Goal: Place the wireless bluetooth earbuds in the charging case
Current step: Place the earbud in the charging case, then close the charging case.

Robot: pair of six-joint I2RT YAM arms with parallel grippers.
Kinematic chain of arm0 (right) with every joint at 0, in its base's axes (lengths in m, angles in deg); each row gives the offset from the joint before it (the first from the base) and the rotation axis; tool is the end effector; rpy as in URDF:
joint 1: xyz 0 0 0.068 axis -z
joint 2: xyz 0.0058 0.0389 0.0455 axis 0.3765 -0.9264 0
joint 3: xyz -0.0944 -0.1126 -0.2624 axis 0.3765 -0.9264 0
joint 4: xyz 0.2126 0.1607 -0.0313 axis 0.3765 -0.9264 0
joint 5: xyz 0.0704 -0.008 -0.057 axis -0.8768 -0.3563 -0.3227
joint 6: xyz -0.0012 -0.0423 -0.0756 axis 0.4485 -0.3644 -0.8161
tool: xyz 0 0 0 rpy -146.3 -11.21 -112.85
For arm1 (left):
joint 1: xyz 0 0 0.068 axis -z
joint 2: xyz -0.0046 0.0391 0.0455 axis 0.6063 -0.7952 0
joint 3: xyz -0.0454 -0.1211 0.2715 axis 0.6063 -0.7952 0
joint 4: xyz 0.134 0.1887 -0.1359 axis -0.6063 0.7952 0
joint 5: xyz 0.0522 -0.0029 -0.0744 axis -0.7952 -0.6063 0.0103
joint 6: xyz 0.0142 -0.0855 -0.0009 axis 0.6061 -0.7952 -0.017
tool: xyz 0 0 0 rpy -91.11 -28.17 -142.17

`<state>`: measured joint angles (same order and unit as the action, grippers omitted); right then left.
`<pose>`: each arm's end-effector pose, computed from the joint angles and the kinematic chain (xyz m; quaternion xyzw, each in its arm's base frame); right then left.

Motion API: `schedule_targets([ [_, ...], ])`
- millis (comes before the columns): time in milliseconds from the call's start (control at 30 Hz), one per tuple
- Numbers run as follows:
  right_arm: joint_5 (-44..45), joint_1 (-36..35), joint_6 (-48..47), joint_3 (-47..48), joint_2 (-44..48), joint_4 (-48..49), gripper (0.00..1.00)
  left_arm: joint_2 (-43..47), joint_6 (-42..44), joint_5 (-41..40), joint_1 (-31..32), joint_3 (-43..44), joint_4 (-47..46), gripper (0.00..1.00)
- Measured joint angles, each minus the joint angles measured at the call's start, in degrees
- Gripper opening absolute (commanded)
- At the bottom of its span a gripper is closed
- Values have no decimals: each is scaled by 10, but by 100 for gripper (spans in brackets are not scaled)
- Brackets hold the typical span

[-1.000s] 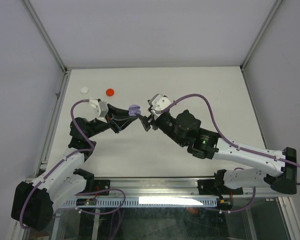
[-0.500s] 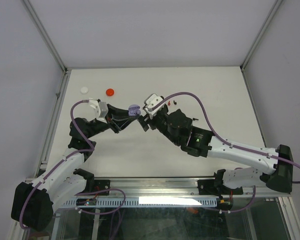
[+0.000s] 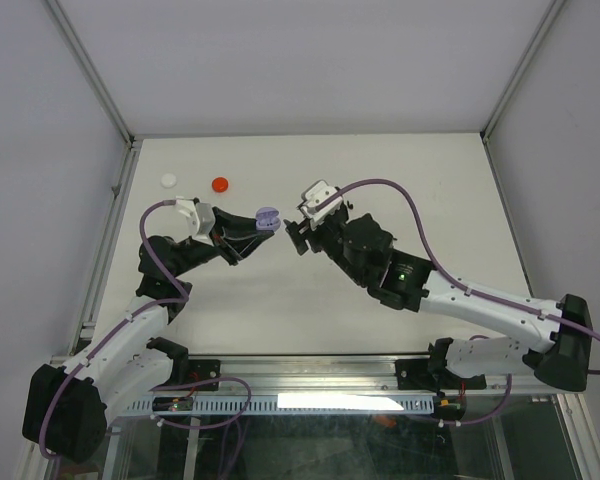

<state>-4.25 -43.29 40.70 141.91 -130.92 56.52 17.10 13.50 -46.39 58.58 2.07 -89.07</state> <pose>0.1588 0.2660 0.3927 -0.3284 0.6487 0.1466 0.6707 0.1798 -0.1256 0.3245 0.3273 0.5305 -0.4327 0.6514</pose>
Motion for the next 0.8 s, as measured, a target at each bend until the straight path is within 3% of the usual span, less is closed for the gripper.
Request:
schedule_targets([
  [233, -37, 26, 14, -5, 17, -21, 73, 0, 0, 0, 0, 0, -4, 0],
  [567, -275, 156, 109, 11, 45, -75, 82, -18, 2, 30, 0, 0, -1, 0],
  [800, -442, 212, 199, 45, 12, -72, 89, -31, 0, 57, 0, 0, -2, 0],
])
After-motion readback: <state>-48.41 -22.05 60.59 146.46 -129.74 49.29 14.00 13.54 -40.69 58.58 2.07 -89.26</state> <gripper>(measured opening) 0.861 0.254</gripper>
